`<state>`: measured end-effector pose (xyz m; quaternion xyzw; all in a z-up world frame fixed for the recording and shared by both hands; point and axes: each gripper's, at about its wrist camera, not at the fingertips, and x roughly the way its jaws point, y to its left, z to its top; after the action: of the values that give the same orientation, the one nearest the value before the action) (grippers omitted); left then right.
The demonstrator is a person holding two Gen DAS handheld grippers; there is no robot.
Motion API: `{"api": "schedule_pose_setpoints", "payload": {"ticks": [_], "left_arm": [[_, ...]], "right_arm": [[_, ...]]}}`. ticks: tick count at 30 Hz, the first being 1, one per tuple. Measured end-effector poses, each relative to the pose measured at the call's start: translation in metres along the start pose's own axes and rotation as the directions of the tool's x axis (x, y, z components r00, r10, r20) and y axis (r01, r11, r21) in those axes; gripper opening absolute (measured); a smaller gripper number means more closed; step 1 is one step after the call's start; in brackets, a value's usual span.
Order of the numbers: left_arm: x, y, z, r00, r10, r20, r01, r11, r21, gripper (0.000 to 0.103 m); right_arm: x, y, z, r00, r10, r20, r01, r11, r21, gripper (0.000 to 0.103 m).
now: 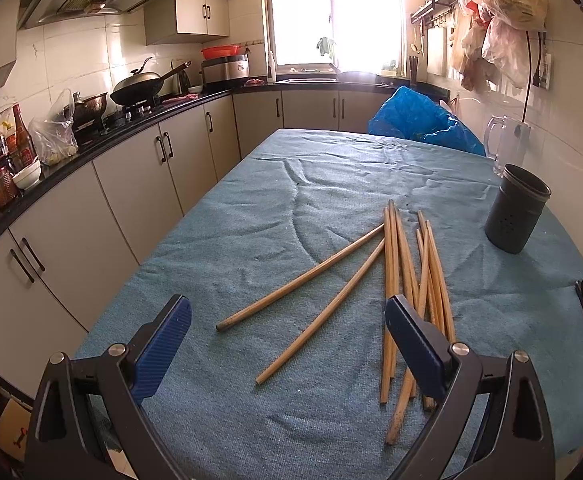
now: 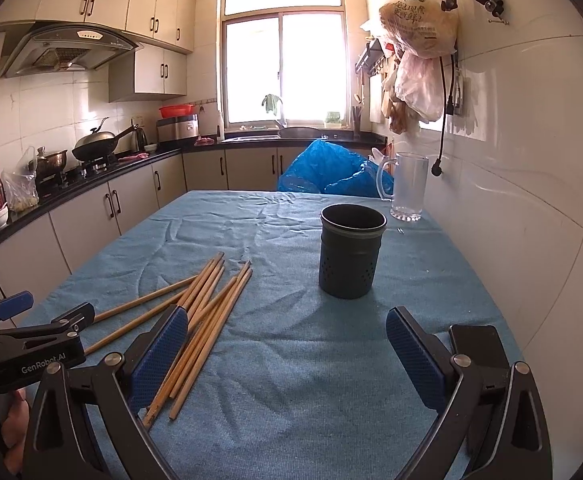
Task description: Organize utensils
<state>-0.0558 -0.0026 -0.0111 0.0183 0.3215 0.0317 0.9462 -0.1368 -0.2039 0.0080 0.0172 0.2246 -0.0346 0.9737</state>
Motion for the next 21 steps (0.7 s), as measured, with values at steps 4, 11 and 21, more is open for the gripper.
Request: {"api": "schedule_pose_setpoints", "payload": {"ticks": [4,11,21], "left_arm": [[-0.002,-0.001,0.000,1.000,0.000,0.002,0.000,1.000,0.001,0.097],[-0.006,0.002,-0.001,1.000,-0.005,0.009,0.005,1.000,0.002,0.097],[-0.005,0.003,0.001,1.000,0.002,-0.003,-0.002,1.000,0.014,0.097]], "right_arm": [[-0.002,0.000,0.000,1.000,-0.001,0.000,0.001,1.000,0.003,0.101],[-0.004,0.002,0.000,1.000,0.001,-0.002,-0.001,1.000,0.003,0.101],[0.010,0.001,0.006,0.998,0.034,-0.047,-0.034,0.999,0.002,0.095]]}}
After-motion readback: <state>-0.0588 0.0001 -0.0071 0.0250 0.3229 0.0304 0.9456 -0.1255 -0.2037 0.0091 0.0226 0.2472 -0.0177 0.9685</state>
